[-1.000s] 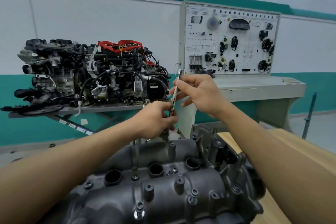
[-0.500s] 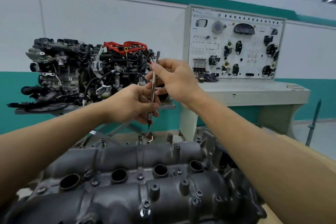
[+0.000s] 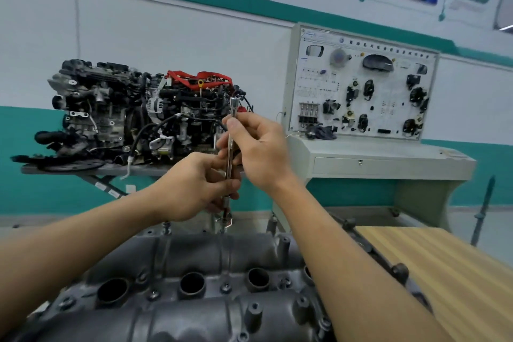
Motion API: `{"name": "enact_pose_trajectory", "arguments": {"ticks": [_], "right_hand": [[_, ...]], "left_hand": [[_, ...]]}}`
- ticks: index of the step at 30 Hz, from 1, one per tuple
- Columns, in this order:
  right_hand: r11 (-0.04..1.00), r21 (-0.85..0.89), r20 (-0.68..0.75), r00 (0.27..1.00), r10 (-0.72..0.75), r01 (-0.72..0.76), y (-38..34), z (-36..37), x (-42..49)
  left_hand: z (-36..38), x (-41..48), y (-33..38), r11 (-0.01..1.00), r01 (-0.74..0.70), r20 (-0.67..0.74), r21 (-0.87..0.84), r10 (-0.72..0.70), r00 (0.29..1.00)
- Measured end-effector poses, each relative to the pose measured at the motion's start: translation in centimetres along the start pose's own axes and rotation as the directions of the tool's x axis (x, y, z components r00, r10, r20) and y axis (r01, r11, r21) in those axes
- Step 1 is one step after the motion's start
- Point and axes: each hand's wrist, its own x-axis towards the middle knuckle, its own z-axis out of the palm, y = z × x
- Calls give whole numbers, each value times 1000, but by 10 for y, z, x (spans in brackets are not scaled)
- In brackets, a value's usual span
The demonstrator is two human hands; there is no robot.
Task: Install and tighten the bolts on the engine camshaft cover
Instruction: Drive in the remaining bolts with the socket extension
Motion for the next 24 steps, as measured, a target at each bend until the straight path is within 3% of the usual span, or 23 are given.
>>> {"name": "enact_pose_trajectory", "arguments": {"ticks": [6, 16, 24], "right_hand": [[989, 105, 47, 994, 100, -105, 5, -5, -5], [986, 121, 85, 991, 101, -111, 9, -6, -13], [986, 155, -22, 998, 62, -58, 14, -5, -16]], "left_hand": [[2, -3, -2, 1000, 9, 7, -15, -9, 1000], [5, -9, 3, 998, -15, -43, 69, 18, 999], [4, -9, 12, 985, -109, -128, 135, 126, 984]]}}
